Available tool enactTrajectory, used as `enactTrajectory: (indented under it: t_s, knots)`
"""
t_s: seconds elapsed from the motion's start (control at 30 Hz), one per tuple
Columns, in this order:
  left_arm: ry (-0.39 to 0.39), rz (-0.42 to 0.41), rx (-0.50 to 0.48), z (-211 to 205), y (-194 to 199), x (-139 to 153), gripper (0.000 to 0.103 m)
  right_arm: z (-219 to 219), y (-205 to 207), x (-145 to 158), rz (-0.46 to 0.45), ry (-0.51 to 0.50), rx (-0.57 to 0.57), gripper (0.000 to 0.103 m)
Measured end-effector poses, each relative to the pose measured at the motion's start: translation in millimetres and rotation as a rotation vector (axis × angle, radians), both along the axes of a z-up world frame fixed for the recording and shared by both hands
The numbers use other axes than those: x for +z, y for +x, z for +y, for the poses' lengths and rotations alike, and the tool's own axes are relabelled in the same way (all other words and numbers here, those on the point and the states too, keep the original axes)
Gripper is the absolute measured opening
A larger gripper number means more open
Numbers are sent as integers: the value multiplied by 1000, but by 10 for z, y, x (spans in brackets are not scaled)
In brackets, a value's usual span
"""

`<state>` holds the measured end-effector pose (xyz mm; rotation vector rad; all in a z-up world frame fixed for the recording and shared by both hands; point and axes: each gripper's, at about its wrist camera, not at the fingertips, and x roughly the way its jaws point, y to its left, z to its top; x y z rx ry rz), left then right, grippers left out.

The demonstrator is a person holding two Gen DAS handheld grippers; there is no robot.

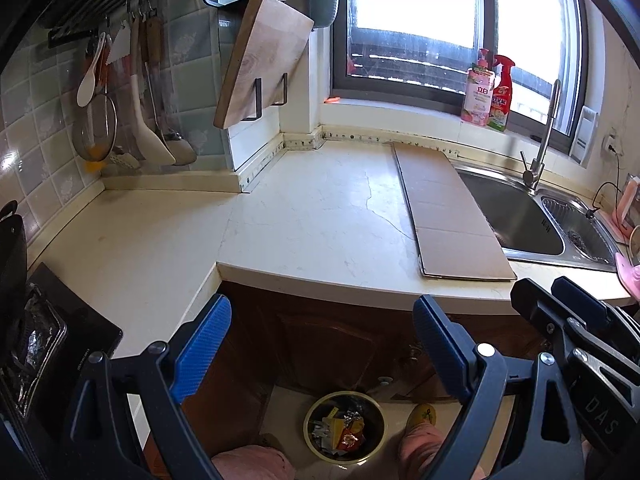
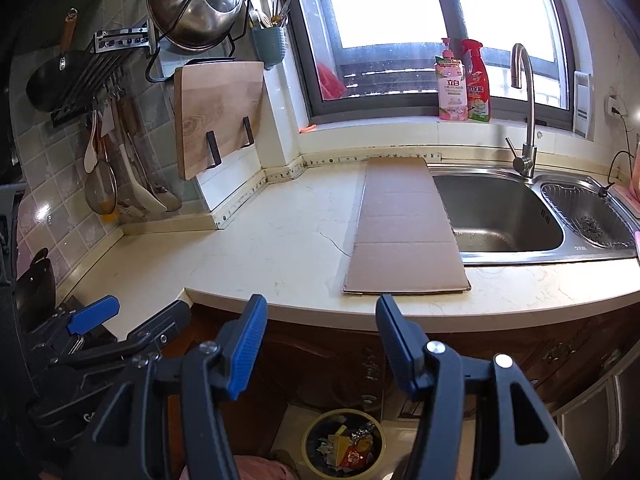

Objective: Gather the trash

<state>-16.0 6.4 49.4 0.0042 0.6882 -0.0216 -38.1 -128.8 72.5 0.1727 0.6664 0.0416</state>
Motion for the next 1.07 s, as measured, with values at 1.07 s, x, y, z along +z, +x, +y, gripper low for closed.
enactTrajectory:
  t_s: [1.07]
  knots:
    - [14,37,-34,-80,98,-147,89,-115,27,-145,24,14,-32,57]
